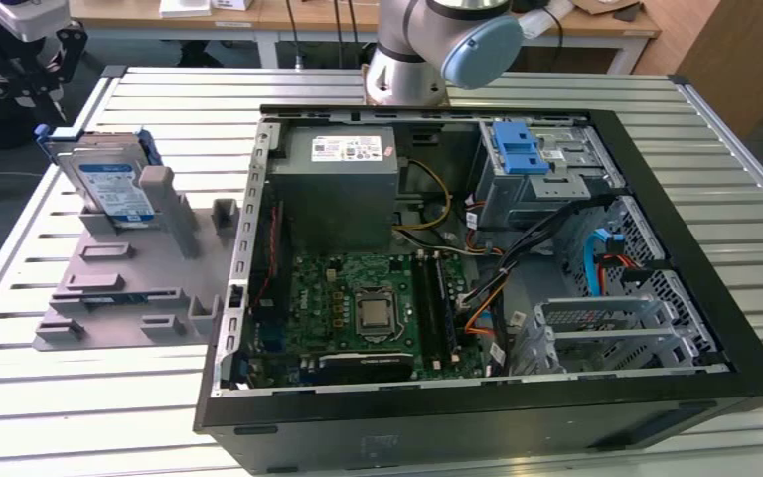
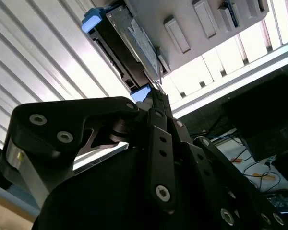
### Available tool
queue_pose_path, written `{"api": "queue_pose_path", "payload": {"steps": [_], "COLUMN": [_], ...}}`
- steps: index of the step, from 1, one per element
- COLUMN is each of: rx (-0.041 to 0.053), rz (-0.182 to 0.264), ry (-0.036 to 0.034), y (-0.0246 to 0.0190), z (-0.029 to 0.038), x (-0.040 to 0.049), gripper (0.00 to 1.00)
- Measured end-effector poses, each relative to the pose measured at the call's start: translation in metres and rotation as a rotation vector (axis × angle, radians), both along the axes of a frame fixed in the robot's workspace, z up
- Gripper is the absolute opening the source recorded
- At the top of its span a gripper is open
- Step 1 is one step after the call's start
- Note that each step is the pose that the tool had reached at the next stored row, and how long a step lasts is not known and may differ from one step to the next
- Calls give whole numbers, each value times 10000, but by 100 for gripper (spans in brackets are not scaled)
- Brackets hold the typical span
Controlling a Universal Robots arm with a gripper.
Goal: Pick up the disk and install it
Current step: 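Pick up the disk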
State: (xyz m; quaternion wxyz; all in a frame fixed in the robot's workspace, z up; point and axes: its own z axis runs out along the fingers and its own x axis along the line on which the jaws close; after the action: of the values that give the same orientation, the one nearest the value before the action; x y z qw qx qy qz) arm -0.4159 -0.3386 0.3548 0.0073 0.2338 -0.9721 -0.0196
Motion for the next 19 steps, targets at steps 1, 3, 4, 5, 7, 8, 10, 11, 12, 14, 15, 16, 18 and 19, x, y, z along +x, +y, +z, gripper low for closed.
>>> {"api": "queue_pose_path", "payload": {"steps": [1, 3, 4, 5, 7, 8, 10, 11, 12, 14, 15, 16, 18, 19], "rx": [0, 0, 0, -3, -12, -13, -13, -13, -14, -14, -13, -13, -13, -13], "rz": [179, 532, 682, 808, 1072, 1250, 1625, 1805, 1985, 2344, 2524, 2715, 3075, 3254], "ry": [1, 0, -1, 0, -1, -2, -2, -2, -1, 0, -1, -2, -2, -3], "y": [0, 0, 0, 0, 0, 0, 0, 0, 0, 0, 0, 0, 0, 0], "z": [-1, -1, -2, -1, -1, -2, -4, -6, -8, -15, -19, -23, -31, -35], "x": [0, -1, -1, 0, 0, 0, 0, 0, 0, 0, 0, 0, 0, 0], "gripper": [11, 11, 11, 11, 11, 11, 11, 11, 11, 11, 11, 11, 11, 11]}}
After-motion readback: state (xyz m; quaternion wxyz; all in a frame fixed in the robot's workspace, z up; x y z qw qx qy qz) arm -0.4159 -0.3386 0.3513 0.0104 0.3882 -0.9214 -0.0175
